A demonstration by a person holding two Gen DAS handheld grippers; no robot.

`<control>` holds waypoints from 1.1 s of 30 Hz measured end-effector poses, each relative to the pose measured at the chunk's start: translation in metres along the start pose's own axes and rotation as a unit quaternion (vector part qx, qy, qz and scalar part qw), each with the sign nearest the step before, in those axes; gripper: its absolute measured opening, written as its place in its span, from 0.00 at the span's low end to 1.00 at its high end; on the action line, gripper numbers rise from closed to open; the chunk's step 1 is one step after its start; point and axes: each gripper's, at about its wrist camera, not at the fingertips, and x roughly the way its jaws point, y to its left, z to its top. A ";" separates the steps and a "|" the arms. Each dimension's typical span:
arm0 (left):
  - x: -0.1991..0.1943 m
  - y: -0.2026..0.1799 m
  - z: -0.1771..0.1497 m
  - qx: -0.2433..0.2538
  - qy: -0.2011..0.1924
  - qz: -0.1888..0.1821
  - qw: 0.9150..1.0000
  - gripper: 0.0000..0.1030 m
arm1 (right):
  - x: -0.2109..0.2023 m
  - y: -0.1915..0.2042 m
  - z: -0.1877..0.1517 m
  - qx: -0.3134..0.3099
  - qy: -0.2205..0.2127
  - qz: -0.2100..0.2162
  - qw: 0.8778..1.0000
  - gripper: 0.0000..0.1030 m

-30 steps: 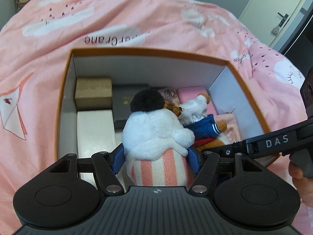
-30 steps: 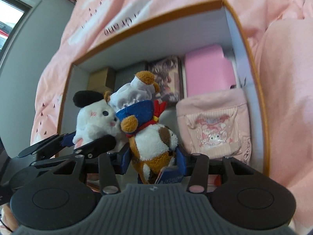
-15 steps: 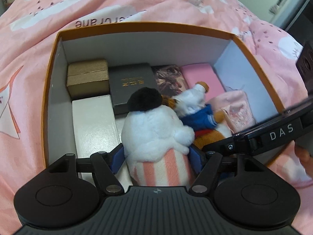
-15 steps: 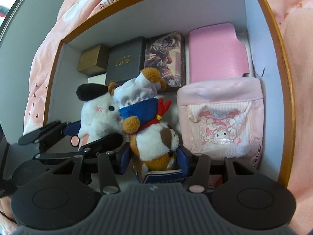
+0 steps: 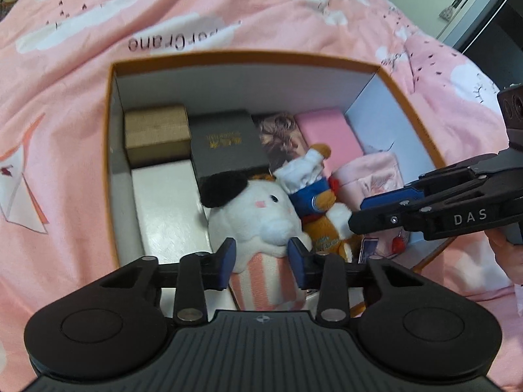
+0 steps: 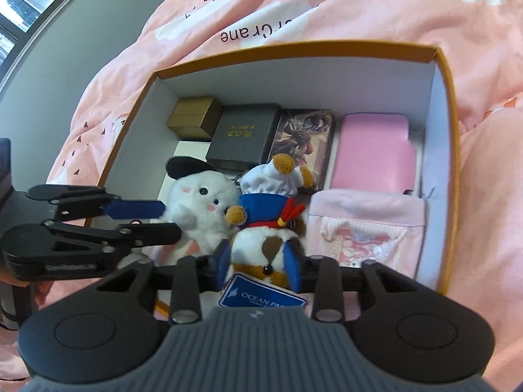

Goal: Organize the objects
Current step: 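Lower both plushes into the shoebox and open both tools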

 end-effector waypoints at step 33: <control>-0.060 -0.023 -0.052 -0.026 -0.185 0.025 0.982 0.65 | -0.045 0.023 -0.038 -0.012 -0.111 0.011 0.994 0.42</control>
